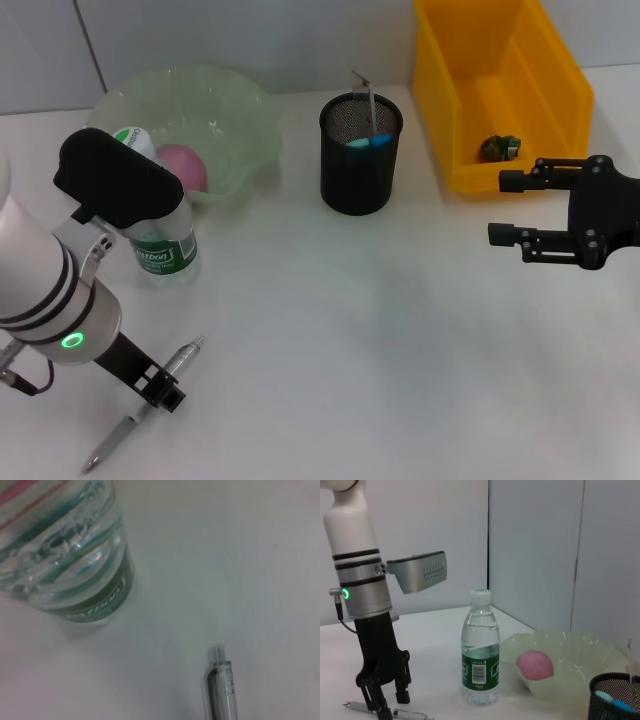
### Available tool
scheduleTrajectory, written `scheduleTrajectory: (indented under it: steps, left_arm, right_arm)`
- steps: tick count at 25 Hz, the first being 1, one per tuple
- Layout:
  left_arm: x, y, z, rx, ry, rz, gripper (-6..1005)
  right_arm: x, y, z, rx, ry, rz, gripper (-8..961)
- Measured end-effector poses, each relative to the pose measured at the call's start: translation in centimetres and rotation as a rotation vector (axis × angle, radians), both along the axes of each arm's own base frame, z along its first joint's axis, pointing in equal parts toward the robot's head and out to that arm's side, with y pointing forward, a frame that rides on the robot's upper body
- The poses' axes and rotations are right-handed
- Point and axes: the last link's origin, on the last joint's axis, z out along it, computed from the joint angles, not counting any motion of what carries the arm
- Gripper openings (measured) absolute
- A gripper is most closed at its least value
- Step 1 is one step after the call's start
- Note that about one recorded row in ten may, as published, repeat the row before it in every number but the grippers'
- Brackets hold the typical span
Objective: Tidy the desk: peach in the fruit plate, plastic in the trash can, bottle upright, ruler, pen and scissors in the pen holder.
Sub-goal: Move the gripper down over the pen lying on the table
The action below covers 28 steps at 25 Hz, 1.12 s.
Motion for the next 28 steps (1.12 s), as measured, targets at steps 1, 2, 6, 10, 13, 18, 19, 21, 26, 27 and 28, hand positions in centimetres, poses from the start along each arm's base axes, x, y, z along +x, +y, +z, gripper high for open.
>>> scheduleTrajectory:
  steps: [1,2,6,10,13,18,19,21,26,27,28]
  left_arm:
    - [-0.03,0.04,-0.05,-0.002,0.002,0.002,529]
    - [-0.01,0.13,-0.11,-0.005,0.004,0.002,529]
    - [0.12,0.23,-0.13,-0.004,0.003,-0.003,528]
    - [0.10,0.29,-0.18,-0.005,0.005,-0.002,528]
    - [0.13,0.33,-0.22,-0.004,0.002,-0.003,528]
    - [0.15,0.32,-0.32,-0.006,0.000,-0.004,528]
    - [0.15,0.32,-0.32,-0.006,0.000,-0.004,528]
    - [0.13,0.31,-0.36,-0.007,-0.003,-0.002,528]
    - [-0.01,0.24,-0.56,-0.016,-0.003,0.005,527]
    - [-0.02,0.25,-0.59,-0.018,-0.002,0.006,527]
    - [0.00,0.28,-0.61,-0.018,-0.002,0.005,527]
  right_arm:
    - [0.00,0.00,-0.02,0.000,0.000,0.000,669]
    - [0.00,0.00,-0.03,0.000,0.001,0.000,669]
    - [0.08,-0.06,-0.03,0.001,0.000,-0.002,670]
    - [0.19,-0.04,-0.04,0.005,-0.003,-0.006,670]
    - [0.22,-0.05,-0.11,0.005,-0.003,-0.008,671]
    - [0.20,-0.06,-0.17,0.008,-0.005,-0.002,671]
    - [0.20,-0.06,-0.18,0.008,-0.005,-0.001,671]
    - [0.19,-0.07,-0.19,0.009,-0.006,0.001,672]
    - [0.25,-0.12,-0.19,0.010,-0.007,0.000,672]
    - [0.25,-0.11,-0.18,0.010,-0.007,0.000,672]
    - [0.25,-0.11,-0.18,0.010,-0.007,0.000,672]
